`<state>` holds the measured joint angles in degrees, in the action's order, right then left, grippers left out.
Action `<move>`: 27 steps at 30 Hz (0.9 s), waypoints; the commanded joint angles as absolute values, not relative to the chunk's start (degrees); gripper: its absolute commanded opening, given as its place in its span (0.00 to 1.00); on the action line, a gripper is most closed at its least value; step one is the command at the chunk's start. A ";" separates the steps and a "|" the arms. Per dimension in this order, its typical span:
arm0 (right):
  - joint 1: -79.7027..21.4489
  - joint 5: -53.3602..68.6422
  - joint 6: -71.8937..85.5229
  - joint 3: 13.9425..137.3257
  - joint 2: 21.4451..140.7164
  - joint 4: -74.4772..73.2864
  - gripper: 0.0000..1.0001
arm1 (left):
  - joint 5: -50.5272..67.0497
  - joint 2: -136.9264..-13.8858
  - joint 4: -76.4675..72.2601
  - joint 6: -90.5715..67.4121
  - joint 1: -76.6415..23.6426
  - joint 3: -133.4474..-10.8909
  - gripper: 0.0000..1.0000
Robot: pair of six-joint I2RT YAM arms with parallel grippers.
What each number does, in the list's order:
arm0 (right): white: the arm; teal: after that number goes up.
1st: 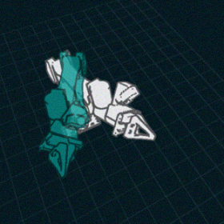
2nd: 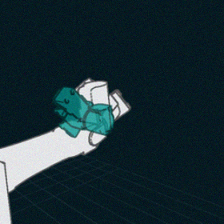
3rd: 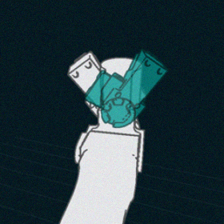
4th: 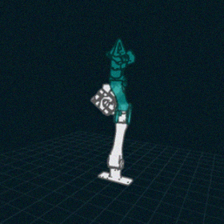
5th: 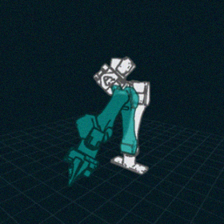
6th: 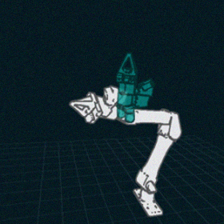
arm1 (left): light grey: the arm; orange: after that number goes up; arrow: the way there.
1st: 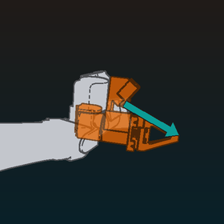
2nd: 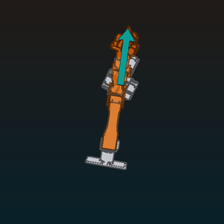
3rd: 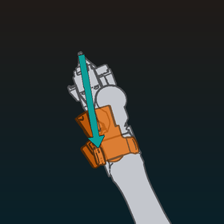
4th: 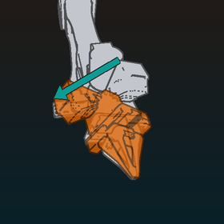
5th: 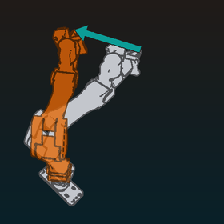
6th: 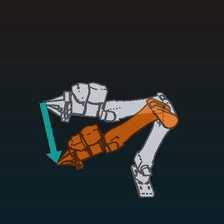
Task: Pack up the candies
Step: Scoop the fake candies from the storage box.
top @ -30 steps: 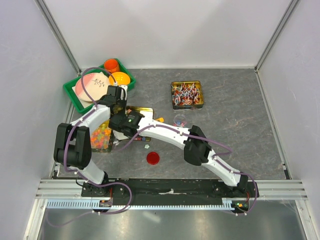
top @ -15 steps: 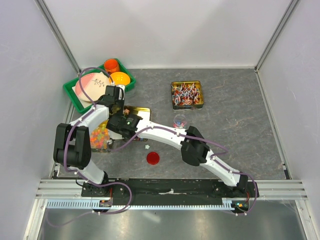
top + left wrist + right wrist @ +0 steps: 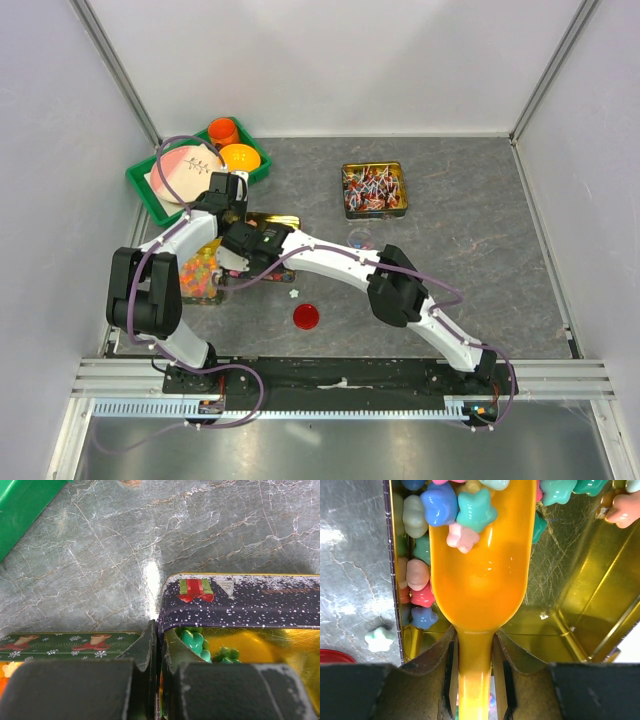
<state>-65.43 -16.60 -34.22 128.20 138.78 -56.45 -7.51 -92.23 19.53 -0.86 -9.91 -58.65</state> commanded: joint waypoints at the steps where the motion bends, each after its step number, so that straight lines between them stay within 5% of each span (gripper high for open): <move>1: -64.43 -5.11 -30.16 126.04 138.52 -48.43 0.00 | -4.22 -89.65 15.47 -2.81 -10.72 -59.06 0.01; 27: -54.84 13.62 -24.35 98.09 122.17 -25.59 0.00 | -4.22 -90.35 15.47 -2.72 -9.67 -59.06 0.02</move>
<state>-55.59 11.64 -25.45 101.93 124.31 -32.75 -6.42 -92.23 19.31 -0.93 -9.72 -58.63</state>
